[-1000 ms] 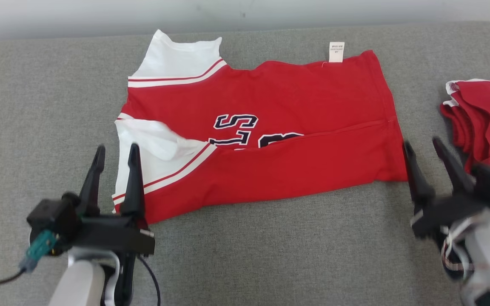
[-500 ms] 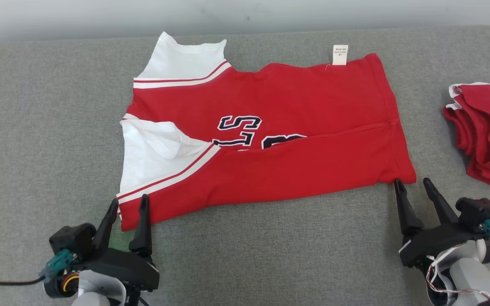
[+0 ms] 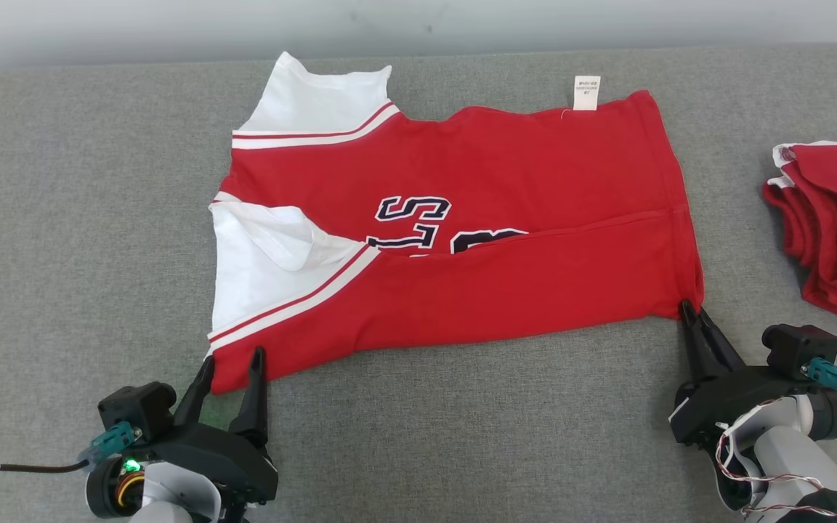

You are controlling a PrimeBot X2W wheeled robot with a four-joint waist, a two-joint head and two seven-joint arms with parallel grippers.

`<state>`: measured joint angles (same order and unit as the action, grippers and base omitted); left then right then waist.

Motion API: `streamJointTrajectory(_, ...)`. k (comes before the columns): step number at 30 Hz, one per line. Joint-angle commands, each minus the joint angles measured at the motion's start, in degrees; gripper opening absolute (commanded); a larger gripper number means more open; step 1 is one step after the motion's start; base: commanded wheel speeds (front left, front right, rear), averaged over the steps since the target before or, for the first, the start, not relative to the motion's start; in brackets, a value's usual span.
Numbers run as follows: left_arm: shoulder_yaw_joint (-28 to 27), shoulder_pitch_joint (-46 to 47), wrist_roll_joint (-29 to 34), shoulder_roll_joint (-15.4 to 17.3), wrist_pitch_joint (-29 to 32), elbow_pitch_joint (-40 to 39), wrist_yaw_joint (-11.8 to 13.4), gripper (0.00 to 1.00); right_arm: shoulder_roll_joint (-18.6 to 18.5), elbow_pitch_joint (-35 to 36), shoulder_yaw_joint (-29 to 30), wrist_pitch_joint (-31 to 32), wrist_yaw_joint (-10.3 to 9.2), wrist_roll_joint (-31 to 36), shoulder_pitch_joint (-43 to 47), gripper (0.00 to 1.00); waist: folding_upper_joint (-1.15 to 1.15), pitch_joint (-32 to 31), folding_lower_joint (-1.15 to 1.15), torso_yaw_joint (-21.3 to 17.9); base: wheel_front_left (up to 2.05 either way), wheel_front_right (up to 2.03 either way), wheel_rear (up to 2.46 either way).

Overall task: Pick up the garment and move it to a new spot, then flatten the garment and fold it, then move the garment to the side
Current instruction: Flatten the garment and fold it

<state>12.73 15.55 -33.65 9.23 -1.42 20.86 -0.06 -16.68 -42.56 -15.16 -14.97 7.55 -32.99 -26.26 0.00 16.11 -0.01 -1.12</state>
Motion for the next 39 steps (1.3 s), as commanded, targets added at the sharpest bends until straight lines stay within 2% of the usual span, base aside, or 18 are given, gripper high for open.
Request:
streamJointTrajectory(1, 0.1, 0.0, -0.1, -0.1, 0.3, 0.4, 0.0, 1.00, -0.5, -0.1, -0.3, -0.1, -0.15, -0.5, -0.2, 0.00, 0.00, 0.0, 0.01, -0.1, 0.00, 0.00, 0.00)
streamJointTrajectory(4, -0.3, -0.6, -0.5, 0.2, 0.8, 0.4, 0.8, 1.00, -1.0, 0.3, -1.0, -0.1, -0.15, -0.8, 0.1, 0.00, 0.00, -0.3, 0.01, -0.6, 0.00, 0.00, 0.00)
streamJointTrajectory(5, -0.3, -1.0, -0.6, 0.3, 1.0, 0.2, 1.0, 0.97, -1.1, 0.5, -1.2, -0.2, -0.15, -0.7, 0.3, 0.00, 0.00, -0.4, 0.01, -0.7, 0.00, 0.00, 0.00)
streamJointTrajectory(6, -0.3, -1.4, -0.6, 0.5, 1.1, 0.0, 1.0, 0.73, -1.2, 0.6, -1.4, -0.2, -0.15, -0.7, 0.5, 0.00, 0.00, -0.5, 0.01, -0.8, 0.00, 0.00, 0.00)
streamJointTrajectory(7, -0.2, -1.7, -0.6, 0.7, 1.0, -0.4, 0.9, 0.37, -1.3, 0.8, -1.6, -0.2, -0.15, -0.8, 0.7, 0.00, 0.00, -0.7, 0.01, -0.9, 0.00, 0.00, 0.00)
streamJointTrajectory(8, -0.1, -2.1, -0.6, 0.8, 0.9, -0.9, 0.6, 0.11, -1.5, 1.2, -1.8, -0.2, -0.15, -0.9, 0.9, 0.00, 0.00, -0.8, 0.01, -0.9, 0.00, 0.00, 0.00)
streamJointTrajectory(9, 0.1, -2.4, -0.5, 0.9, 0.9, -1.4, 0.5, 0.00, -1.5, 1.8, -1.8, -0.2, -0.15, -1.1, 1.1, 0.00, 0.00, -1.0, 0.01, -1.0, 0.00, 0.00, 0.00)
streamJointTrajectory(19, 0.3, -8.2, -0.6, 2.8, 0.9, -7.9, 0.8, 0.00, -4.5, 6.7, -4.1, -0.2, -0.15, -6.5, 5.6, 0.00, 0.00, -3.2, 0.01, -0.9, 0.00, 0.00, 0.00)
streamJointTrajectory(25, 0.7, -13.4, 0.1, 4.9, 1.7, -13.6, 1.1, 0.00, -8.5, 12.0, -6.0, -0.2, -0.15, -12.8, 9.7, 0.00, 0.00, -4.1, 0.01, -0.9, 0.00, 0.00, 0.00)
streamJointTrajectory(33, 1.1, -20.6, -0.3, 6.6, 4.1, -20.9, 3.0, 0.00, -14.0, 17.4, -7.0, -0.2, -0.15, -18.0, 16.6, 0.00, 0.00, -6.0, 0.01, -0.7, 0.00, 0.00, 0.00)
streamJointTrajectory(39, 2.6, -25.7, -0.9, 6.3, 6.0, -24.0, 4.0, 0.00, -15.8, 21.0, -6.3, -0.2, -0.15, -19.4, 22.5, 0.00, 0.00, -7.0, 0.01, -0.5, 0.00, 0.00, 0.00)
